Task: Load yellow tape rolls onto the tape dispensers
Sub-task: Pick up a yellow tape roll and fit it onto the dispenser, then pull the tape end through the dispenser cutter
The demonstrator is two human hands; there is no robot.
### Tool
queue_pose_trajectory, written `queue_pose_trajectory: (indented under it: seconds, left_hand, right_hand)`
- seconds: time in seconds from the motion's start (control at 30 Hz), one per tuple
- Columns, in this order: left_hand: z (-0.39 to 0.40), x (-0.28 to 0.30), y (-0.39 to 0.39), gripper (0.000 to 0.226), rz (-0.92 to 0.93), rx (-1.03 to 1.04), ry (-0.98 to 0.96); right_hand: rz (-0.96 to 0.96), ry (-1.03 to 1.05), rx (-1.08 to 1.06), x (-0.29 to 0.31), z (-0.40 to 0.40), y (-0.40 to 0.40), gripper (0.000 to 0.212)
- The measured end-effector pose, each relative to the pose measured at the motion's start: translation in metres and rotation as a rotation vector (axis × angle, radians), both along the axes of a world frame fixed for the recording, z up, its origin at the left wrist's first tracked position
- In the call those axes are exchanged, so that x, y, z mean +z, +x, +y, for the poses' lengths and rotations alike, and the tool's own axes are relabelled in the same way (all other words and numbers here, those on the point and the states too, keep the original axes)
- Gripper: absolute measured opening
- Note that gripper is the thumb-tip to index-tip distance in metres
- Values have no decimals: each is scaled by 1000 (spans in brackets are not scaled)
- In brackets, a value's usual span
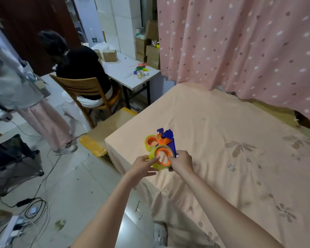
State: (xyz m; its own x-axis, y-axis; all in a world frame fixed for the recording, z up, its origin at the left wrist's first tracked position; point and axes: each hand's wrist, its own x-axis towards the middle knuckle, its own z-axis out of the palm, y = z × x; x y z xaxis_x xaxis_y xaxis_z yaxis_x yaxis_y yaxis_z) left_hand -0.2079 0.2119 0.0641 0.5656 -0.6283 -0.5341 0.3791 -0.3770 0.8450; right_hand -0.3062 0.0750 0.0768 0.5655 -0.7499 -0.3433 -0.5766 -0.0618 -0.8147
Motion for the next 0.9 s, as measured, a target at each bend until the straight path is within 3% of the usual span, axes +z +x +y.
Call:
queue_pose_trajectory:
  seconds: [0.27,0.63,0.9]
  left_hand:
    - [-57,13,92,38,-64,-223,96]
    - [-132,3,173,56,185,-427,27]
    - [-196,-2,198,70,302,-761,-86]
  right_hand:
    - [-44,91,-70,-9,-58,69,17]
    - [-152,361,-268,-28,-116,114,10]
    - [-311,501,-353,-16,-127,129,28]
